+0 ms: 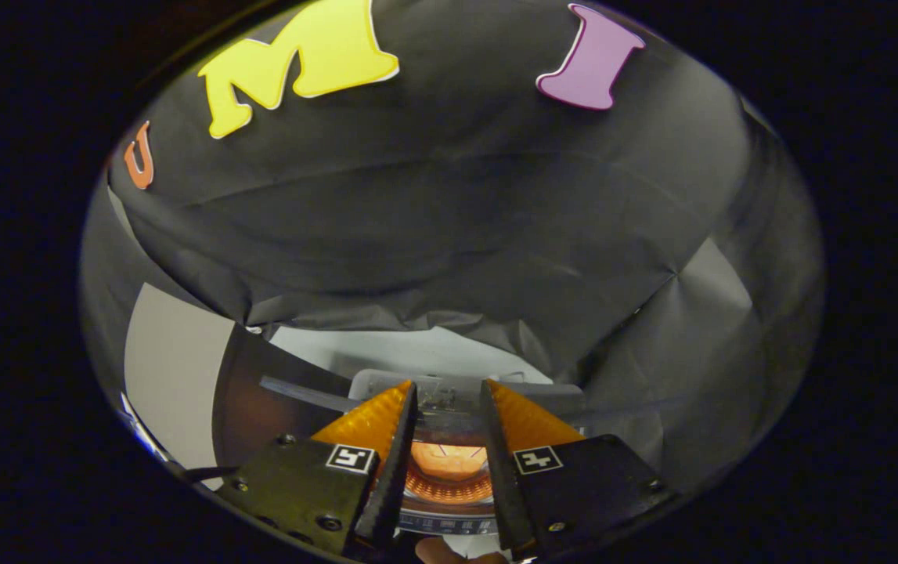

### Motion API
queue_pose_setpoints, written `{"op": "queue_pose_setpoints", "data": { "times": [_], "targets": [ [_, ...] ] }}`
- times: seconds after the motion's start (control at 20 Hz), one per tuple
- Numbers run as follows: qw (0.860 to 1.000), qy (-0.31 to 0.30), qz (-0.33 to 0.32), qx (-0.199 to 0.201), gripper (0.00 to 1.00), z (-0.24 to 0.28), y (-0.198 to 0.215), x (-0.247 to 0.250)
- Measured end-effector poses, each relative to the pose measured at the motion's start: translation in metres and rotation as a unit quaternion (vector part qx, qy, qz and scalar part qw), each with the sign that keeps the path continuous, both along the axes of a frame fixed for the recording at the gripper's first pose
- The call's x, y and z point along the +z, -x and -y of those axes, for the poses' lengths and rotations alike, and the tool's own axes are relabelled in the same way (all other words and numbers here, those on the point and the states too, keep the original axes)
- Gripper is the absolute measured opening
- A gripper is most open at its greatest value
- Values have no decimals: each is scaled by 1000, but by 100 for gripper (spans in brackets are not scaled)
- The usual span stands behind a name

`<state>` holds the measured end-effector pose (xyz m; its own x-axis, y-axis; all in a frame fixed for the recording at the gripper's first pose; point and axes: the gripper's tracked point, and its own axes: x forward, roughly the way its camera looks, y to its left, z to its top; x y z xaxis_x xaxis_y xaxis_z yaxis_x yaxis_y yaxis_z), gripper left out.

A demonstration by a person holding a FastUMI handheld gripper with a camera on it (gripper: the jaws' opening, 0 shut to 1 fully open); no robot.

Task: Put the clothes into the washing machine and then close the washing machine lid.

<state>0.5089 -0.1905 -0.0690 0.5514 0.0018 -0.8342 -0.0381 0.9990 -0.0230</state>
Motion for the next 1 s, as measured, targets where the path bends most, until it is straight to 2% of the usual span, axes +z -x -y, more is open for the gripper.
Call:
{"op": "queue_pose_setpoints", "data": {
  "times": [0.4, 0.55, 0.7, 1.0],
  "targets": [
    [999, -32, 0, -35, 51, 0, -9, -21],
    [999, -29, 8, -36, 51, 1, -7, -20],
    [999, -20, 32, -18, 51, 1, -2, -17],
    [998, -21, 46, -32, 51, 1, 9, -23]
  ]
}}
